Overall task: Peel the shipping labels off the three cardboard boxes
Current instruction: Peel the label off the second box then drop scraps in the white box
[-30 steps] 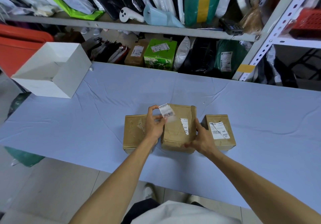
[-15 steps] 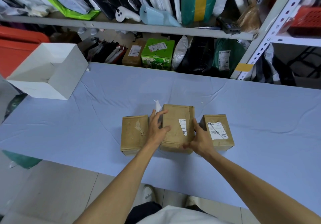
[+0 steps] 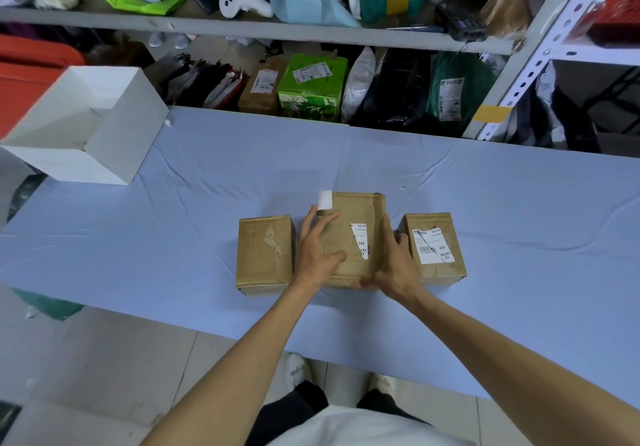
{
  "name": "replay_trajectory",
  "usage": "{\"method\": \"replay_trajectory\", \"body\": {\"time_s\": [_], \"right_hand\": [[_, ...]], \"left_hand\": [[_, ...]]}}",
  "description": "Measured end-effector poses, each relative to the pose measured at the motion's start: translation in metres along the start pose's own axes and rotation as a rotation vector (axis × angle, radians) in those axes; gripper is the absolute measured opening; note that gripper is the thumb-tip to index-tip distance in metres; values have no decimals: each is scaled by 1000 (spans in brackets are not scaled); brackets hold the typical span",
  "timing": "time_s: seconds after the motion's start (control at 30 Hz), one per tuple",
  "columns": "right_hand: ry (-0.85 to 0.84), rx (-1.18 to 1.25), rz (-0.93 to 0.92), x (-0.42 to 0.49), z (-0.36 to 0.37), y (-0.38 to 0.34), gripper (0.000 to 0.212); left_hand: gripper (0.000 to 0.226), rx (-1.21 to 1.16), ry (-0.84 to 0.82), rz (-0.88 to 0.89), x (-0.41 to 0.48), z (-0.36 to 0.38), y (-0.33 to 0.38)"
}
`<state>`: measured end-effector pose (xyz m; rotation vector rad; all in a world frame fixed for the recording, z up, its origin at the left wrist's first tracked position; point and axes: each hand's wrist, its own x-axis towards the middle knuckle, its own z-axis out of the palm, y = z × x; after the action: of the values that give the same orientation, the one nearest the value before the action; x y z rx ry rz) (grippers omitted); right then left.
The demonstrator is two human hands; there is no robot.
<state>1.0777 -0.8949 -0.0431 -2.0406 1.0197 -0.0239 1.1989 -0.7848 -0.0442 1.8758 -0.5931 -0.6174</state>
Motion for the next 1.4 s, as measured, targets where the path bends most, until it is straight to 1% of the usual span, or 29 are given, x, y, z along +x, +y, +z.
{"method": "replay_trajectory", "body": {"time_s": [0.2, 0.33, 0.53, 0.7, 0.83, 0.9, 1.0, 1.07, 1.23, 1.3, 1.4], "right_hand": [[17, -20, -31, 3, 0, -2, 149], [18, -2, -26, 7, 2, 1, 148], [33, -12, -45, 7, 5, 4, 148], [39, -21, -48, 6, 5, 4, 148], [42, -30, -61, 5, 5, 3, 148], [43, -35, -66, 5, 5, 2, 148], [50, -43, -71, 4, 5, 1, 147], [48, -43, -68, 4, 5, 1, 146], [53, -33, -80, 3, 6, 2, 145], [53, -34, -78, 4, 7, 2, 145], [60, -42, -81, 5, 7, 3, 144]], "left_hand": [[65, 140, -4, -53, 3, 8, 0], [56, 175, -13, -63, 4, 11, -2], [54, 222, -15, -106, 5, 15, -2], [53, 230, -29, -105, 4, 15, -1], [46, 232, -38, -108, 4, 15, 0], [49, 228, -25, -111, 4, 15, -1], [62, 226, -18, -114, 3, 15, -1], [61, 238, -27, -112, 4, 15, -1], [48, 233, -32, -129, 4, 15, -1], [50, 231, -28, -131, 4, 15, -1], [60, 228, -23, -121, 4, 14, -1]]}}
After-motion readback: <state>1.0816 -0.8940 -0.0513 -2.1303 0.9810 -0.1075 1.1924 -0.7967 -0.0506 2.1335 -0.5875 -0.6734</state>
